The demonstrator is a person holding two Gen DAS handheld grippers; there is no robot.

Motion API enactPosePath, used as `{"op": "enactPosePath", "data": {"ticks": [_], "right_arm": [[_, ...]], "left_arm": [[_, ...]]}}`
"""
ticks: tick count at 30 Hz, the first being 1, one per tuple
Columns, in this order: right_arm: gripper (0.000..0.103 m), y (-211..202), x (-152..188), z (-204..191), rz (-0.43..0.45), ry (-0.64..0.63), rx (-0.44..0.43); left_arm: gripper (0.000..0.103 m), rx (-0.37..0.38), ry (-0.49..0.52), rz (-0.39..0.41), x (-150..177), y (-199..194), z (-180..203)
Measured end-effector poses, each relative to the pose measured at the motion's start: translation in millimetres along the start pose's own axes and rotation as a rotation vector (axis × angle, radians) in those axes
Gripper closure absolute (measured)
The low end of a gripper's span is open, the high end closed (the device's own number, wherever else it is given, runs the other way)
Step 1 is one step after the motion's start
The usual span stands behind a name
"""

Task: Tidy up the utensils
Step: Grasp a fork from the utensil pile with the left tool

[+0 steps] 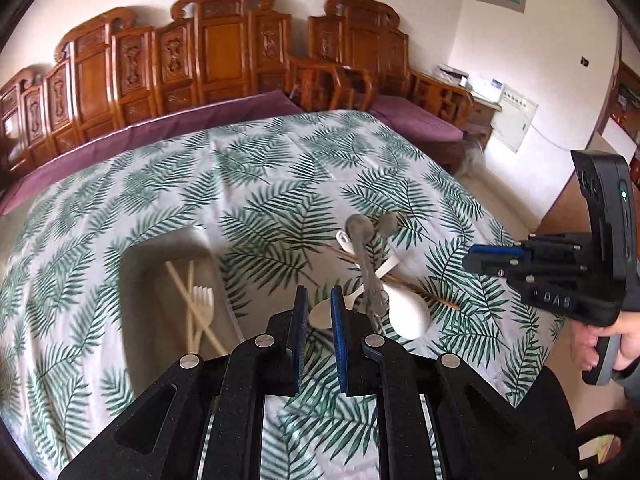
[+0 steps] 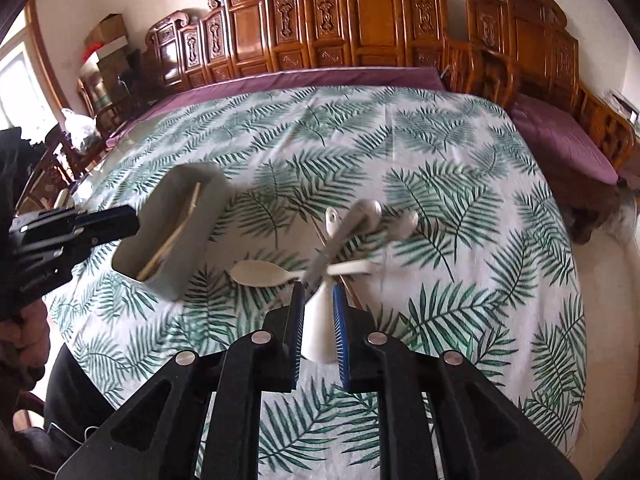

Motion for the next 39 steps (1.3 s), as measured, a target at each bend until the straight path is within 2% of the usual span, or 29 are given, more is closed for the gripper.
{"op": "enactPosePath", "data": {"ticks": [7, 13, 22, 33, 39], "right_arm": [[0.085, 28, 16, 5, -0.046, 0.039, -0.029], [0.084, 50, 30, 3, -0.072, 0.025, -0.043], [0.084, 67, 44, 8, -0.096, 0.031, -0.062], [0.084, 75, 50, 11, -0.114, 0.041, -0.084], [0.084, 75, 53, 12, -0.118, 0.040, -0.088]], "left_arm": [[0.092, 0.028, 0.003, -0.065, -3, 45, 5], [0.092, 0.045, -0.005, -0.115, -3, 84, 4], [0.091, 0.075, -0.023, -0.189, -2, 139, 6], [0.091, 0.124, -0.093, -0.232, -2, 172, 2], [0.090, 0.119, -0.126, -0.248, 2, 182, -3]]}}
Point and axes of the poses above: each gripper's, at about its wrist camera, not at the fingertips, and y roughly the way its jaws point, z to its right, x to its underside, the point moved 8 cm from there along y, roughly the way its jaws point, and after that the axes turned 15 degrees about x, right-handed, at the moved point
